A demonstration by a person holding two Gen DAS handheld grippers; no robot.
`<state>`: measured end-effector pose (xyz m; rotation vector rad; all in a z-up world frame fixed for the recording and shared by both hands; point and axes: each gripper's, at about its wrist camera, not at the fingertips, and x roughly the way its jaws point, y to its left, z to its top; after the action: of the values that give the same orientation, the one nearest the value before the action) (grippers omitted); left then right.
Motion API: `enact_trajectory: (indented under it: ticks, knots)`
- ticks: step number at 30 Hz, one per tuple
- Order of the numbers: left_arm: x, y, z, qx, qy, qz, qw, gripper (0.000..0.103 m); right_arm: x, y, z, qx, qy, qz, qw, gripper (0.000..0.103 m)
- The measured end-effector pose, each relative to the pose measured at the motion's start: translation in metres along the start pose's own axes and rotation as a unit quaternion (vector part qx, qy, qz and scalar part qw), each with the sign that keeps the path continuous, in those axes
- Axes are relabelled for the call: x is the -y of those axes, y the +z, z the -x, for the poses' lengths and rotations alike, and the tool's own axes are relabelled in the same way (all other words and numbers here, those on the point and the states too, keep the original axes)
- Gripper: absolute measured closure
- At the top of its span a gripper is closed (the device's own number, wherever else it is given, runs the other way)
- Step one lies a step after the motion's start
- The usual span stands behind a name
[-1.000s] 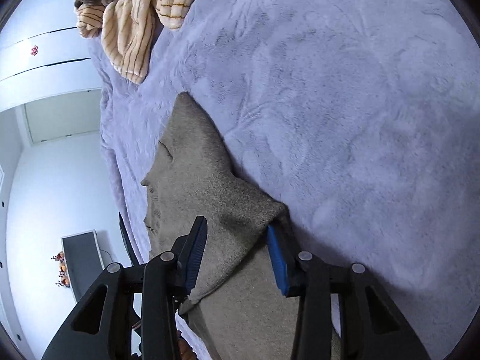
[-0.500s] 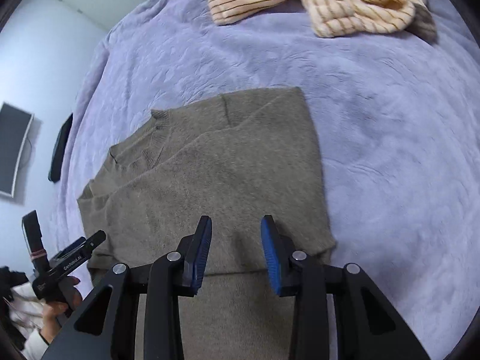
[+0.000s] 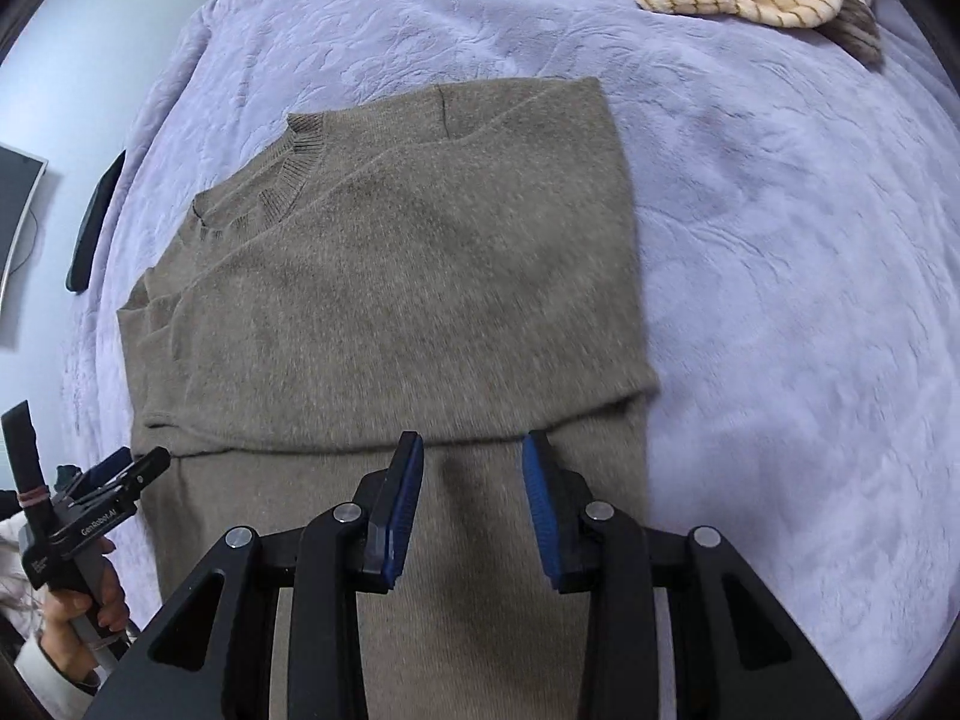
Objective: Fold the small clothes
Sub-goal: 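Move both open grippers toward the sweater hem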
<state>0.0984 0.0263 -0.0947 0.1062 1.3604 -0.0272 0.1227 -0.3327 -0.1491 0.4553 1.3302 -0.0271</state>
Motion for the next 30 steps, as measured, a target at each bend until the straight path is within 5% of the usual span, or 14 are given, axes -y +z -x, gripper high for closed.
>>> enact_trajectory:
  ticks: [17,23,30]
  knots:
    - [0.040,-0.085,0.064,-0.050,-0.029,0.013,0.9983,0.011,0.026,-0.063,0.035,-0.053,0.018,-0.045,0.997,0.054]
    - [0.071,-0.110,0.091,-0.048,-0.025,0.027,0.9982,0.011,0.018,-0.075,0.040,-0.073,0.029,-0.007,0.997,0.050]
    - [0.065,-0.112,0.107,-0.041,-0.004,0.057,0.9975,0.011,0.016,-0.084,0.026,-0.111,0.048,0.027,0.992,0.048]
